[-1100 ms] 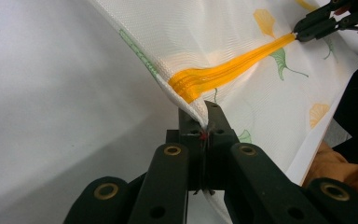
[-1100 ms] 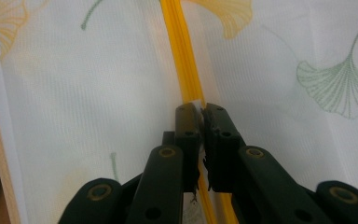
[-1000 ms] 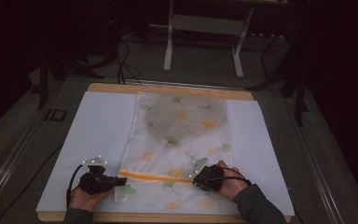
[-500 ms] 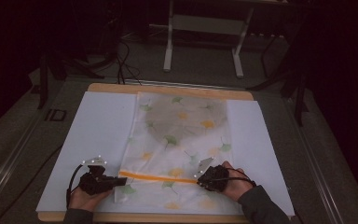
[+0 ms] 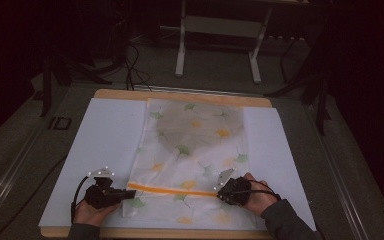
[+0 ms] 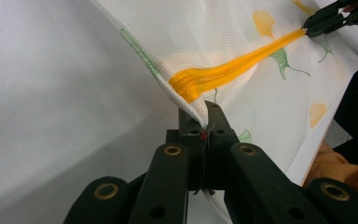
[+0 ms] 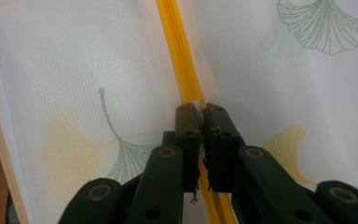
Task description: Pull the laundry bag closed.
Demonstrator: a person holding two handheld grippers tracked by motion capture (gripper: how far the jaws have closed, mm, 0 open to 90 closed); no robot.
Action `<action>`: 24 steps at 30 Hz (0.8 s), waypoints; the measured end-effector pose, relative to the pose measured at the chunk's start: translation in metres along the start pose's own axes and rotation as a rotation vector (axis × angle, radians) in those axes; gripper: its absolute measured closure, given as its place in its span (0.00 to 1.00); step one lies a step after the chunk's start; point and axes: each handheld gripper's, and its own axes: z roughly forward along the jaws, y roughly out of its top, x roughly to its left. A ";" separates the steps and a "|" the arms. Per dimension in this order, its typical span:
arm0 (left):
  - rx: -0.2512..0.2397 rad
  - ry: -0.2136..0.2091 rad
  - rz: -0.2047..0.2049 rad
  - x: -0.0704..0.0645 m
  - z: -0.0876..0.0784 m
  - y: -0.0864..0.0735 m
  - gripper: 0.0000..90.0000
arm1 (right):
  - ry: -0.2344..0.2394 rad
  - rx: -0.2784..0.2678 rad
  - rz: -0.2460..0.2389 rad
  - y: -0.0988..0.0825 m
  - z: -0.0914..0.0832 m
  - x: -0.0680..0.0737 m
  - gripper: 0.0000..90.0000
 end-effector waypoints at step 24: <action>-0.001 0.000 -0.001 0.001 0.000 0.000 0.98 | 0.006 0.025 0.011 -0.014 -0.008 -0.005 0.94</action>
